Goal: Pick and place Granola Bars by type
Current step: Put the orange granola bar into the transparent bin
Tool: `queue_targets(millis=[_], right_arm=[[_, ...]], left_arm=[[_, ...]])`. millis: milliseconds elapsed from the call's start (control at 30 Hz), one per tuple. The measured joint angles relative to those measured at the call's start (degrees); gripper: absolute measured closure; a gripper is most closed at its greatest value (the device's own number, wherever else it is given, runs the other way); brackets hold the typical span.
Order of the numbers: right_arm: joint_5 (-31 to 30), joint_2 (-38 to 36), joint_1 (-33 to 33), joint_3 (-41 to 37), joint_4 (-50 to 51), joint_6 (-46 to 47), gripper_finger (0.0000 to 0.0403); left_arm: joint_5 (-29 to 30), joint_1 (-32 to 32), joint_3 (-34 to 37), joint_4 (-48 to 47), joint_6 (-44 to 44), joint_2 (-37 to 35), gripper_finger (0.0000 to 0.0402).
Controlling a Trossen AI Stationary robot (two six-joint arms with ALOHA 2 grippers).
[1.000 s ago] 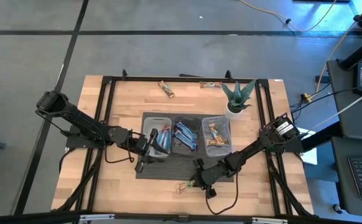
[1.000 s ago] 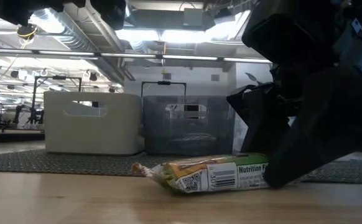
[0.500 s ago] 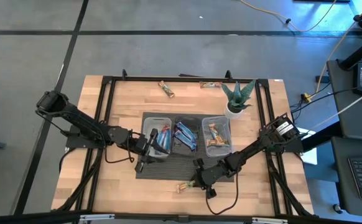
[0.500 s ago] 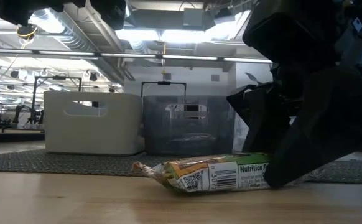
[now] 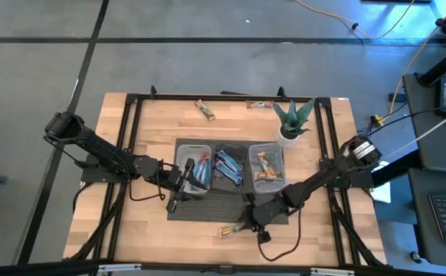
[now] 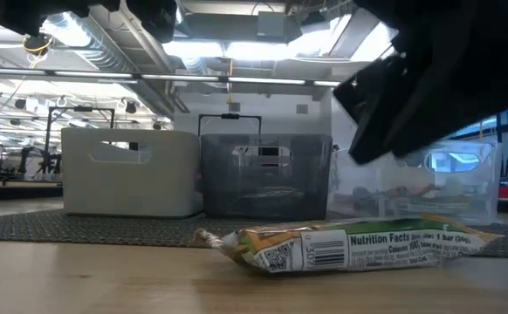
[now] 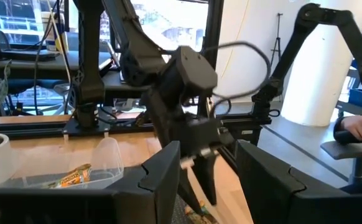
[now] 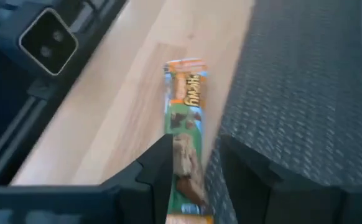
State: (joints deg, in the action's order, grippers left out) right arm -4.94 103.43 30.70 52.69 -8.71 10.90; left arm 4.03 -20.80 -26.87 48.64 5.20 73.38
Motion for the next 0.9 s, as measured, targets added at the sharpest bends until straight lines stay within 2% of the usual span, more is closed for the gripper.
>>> queue_targets(millis=[100, 233, 567, 900], right_arm=[[-2.9, -3.0, 0.0, 0.0, 4.5, 1.2, 0.0269], [-2.4, -3.9, 0.1, 0.0, 4.9, 2.4, 0.0269], [-2.0, 3.2, 2.8, 0.0, -2.9, 0.7, 0.0269], [-1.2, 3.7, 3.2, 0.0, -5.8, 2.2, 0.0267]], left_arm=[[0.0, 0.0, 0.0, 0.0, 0.0, 0.0, 0.0253], [0.0, 0.0, 0.0, 0.0, 0.0, 0.0, 0.0253], [0.0, 0.0, 0.0, -0.3, 0.0, 0.0, 0.0253], [0.0, 0.0, 0.0, -0.5, 0.0, 0.0, 0.0253]])
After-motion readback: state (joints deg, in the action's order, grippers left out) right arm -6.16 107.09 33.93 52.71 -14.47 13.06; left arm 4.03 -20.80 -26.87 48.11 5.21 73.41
